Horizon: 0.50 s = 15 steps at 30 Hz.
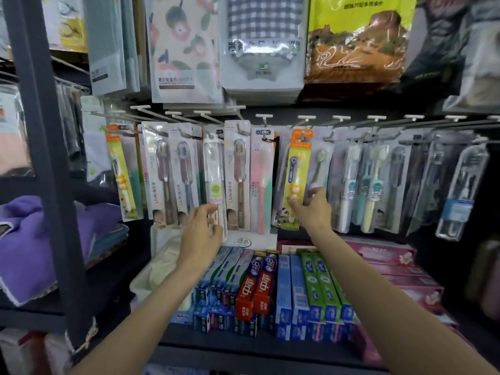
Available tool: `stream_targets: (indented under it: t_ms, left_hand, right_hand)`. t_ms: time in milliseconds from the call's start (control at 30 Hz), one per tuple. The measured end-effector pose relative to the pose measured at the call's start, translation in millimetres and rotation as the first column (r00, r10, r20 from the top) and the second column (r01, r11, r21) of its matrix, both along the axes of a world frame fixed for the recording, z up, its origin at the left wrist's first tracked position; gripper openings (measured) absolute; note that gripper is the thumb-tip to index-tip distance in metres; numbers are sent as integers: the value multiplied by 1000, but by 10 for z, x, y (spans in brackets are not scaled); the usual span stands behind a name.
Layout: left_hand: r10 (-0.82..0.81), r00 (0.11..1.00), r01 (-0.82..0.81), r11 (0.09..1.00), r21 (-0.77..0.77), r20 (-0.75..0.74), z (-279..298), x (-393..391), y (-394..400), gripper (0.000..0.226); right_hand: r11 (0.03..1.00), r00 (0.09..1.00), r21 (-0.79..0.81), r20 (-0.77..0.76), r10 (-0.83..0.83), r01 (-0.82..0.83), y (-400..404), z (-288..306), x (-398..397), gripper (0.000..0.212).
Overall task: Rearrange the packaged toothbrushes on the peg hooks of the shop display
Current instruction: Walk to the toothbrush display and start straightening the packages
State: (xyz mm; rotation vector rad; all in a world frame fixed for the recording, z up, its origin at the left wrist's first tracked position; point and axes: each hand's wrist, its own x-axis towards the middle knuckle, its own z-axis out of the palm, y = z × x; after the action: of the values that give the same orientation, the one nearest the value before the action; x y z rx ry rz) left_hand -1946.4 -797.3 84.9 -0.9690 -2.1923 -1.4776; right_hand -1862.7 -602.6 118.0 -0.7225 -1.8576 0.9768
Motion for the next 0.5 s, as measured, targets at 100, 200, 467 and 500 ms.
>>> stream_targets:
  t_ms: [100,200,467,500]
  left_hand:
    - [-12,999,12,1000,-3,-31,-9,104,39,37]
    - [-15,999,16,1000,7,-43,4,221,116,34]
    - [-76,997,76,997,23,-3,-45,536,391,35]
    - [-92,996,91,995,33,19,-49,580,405,36]
  right_hand:
    - [998,995,26,-70,65,-63,27,4,146,32]
    - [983,988,174,-129,80,-57,139,16,383,33]
    - [702,906,688,396,-150,-184,396,428,863,48]
    - [696,918,696,371,-141,-174,375,442,885,47]
